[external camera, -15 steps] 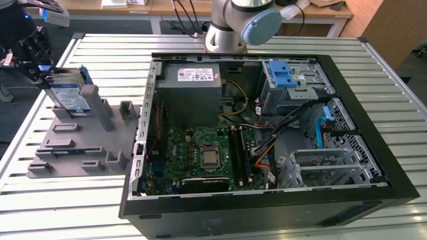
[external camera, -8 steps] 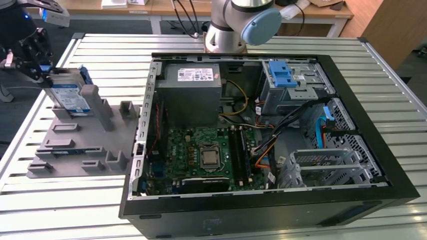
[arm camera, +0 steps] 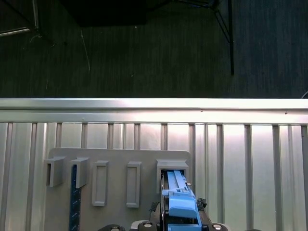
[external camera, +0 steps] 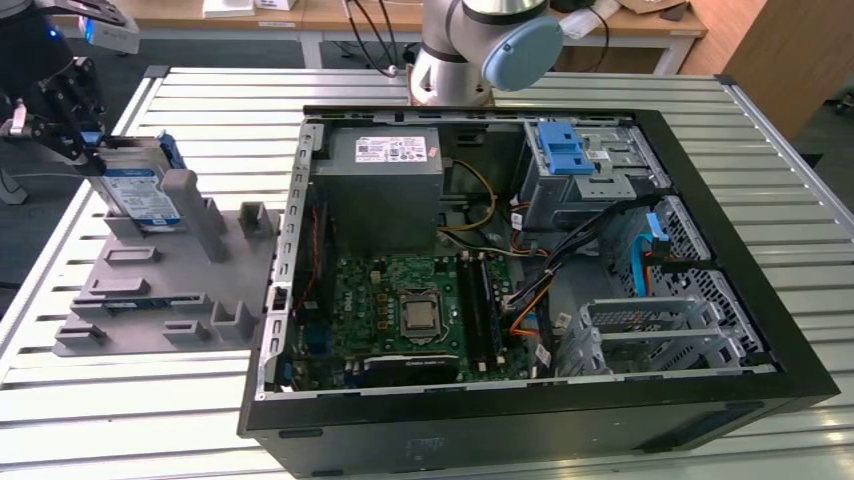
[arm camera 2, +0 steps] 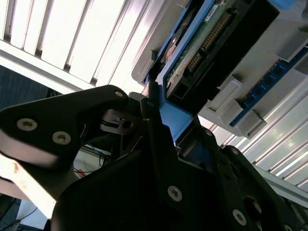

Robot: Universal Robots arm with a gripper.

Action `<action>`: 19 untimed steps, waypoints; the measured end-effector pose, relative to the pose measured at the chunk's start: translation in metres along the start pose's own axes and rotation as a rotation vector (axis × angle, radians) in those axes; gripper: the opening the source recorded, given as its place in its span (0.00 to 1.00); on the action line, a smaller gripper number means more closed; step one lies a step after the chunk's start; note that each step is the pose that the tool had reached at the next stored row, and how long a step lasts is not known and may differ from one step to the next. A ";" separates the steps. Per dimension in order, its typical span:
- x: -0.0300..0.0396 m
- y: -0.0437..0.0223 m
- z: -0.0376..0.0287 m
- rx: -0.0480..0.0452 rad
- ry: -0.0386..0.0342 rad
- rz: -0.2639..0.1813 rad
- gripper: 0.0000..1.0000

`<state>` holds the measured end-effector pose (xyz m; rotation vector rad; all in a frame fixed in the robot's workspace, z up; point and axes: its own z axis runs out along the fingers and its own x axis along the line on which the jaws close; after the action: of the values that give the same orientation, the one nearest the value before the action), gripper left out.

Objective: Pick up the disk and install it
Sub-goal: 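Pick up the disk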

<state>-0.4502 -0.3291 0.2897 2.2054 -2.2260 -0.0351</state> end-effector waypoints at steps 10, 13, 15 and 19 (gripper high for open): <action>0.0000 0.0000 -0.0023 0.0001 -0.0001 0.000 0.36; -0.0001 0.0001 -0.0051 0.0000 0.0000 0.000 0.36; -0.0001 0.0002 -0.0071 -0.0001 0.0000 0.000 0.36; -0.0001 0.0002 -0.0098 0.0001 0.0000 0.000 0.36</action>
<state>-0.4502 -0.3291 0.2995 2.2054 -2.2262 -0.0351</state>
